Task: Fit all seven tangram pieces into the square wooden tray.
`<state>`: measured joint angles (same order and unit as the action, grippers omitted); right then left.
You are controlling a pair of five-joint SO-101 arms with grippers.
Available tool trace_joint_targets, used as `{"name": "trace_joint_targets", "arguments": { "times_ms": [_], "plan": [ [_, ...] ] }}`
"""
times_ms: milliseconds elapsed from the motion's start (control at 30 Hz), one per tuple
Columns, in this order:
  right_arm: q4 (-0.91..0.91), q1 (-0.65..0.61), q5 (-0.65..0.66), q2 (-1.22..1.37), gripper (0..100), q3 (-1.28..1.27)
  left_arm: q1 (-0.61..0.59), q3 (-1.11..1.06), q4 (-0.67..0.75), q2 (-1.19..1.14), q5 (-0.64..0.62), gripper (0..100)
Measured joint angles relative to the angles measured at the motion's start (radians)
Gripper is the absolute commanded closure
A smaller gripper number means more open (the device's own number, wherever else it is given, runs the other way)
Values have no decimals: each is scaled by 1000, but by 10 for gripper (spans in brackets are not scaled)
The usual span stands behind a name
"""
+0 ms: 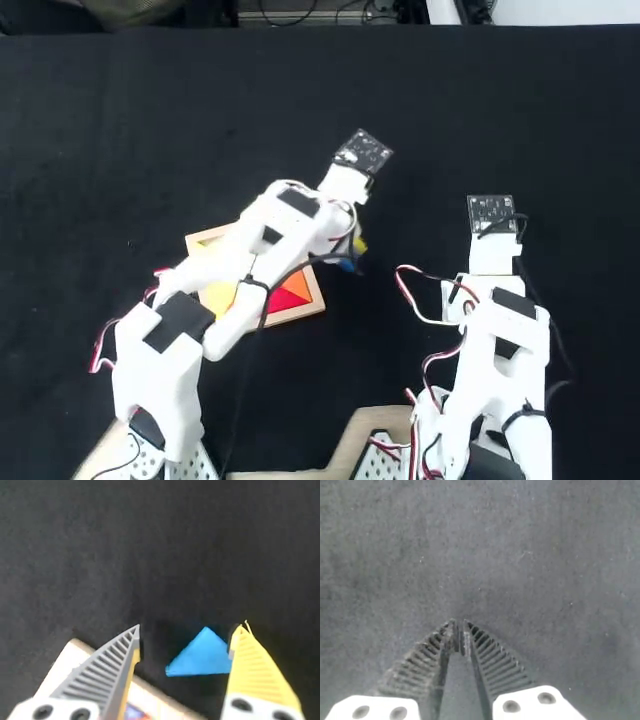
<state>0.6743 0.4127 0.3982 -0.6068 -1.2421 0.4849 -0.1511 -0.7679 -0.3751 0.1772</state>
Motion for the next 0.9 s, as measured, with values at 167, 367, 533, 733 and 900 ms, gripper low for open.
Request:
{"name": "trace_joint_targets", "arguments": {
  "times_ms": [167, 367, 533, 733, 900],
  "plan": [
    [-14, -2, 0, 0, 987, 0, -2, 74, -147, -2, 44, 716],
    [-14, -2, 0, 0, 987, 0, -11, 175, -256, -2, 152, 719],
    [-15, -2, 0, 0, 987, 0, -29, 181, -279, -2, 176, 719],
    [-18, -2, 0, 0, 987, 0, -31, 155, -206, -2, 129, 719],
    [-18, -2, 0, 0, 987, 0, -43, 106, -190, -2, 83, 719]
  ]
}}
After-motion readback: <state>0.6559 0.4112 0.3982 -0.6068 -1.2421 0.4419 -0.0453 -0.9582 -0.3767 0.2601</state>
